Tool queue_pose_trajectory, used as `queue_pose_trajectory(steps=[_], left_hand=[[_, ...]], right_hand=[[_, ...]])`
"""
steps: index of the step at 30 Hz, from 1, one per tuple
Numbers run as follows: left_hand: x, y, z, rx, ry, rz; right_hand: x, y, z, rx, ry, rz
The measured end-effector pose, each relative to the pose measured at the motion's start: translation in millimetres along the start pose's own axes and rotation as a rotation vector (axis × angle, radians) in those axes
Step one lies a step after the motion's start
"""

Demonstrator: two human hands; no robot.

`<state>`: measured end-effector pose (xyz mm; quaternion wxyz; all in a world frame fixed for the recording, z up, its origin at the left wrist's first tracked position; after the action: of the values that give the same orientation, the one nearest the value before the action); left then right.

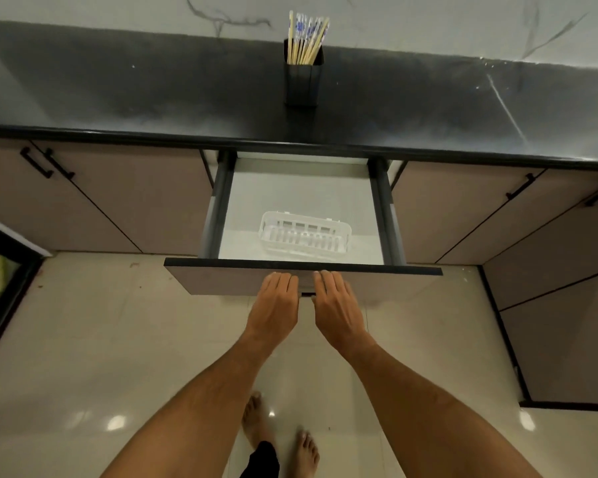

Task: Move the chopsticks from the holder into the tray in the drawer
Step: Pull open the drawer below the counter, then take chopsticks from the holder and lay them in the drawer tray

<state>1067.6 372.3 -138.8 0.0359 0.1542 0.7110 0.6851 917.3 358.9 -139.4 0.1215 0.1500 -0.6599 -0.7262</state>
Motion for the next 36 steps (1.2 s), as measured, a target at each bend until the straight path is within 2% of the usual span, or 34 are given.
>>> queue_pose_trajectory(steps=[3,8,19,26,36], left_hand=[[3.2,24.4,-6.0,0.051,-0.008,0.022],[9.1,68.9,-30.5,0.136,0.025,-0.004],[5.0,167.8,-134.6,0.193,0.075,-0.100],[-25.9,211.7,-223.8,0.265,0.062,-0.142],[-97.1,237.5,-356.4,0.290,0.021,-0.100]], right_hand=[[2.4,25.1,-0.2,0.073,0.015,-0.008],[14.4,67.0,-17.4,0.080,-0.002,0.035],[59.9,171.8,-96.7,0.243,-0.055,0.094],[78.2,223.2,-177.0,0.314,-0.058,0.107],[93.1,261.7,-326.4,0.358,-0.091,0.122]])
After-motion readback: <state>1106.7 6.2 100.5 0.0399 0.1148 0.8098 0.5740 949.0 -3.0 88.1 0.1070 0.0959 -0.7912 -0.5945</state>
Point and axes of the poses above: each hand's wrist, its own z-axis away from the middle knuckle, its own y-axis out of the back of the hand, x = y × z, the point moved 1 cm from there along -z, towards the middle knuckle, and after that the axes turned 9 degrees about -x, right-handed, at the moved point
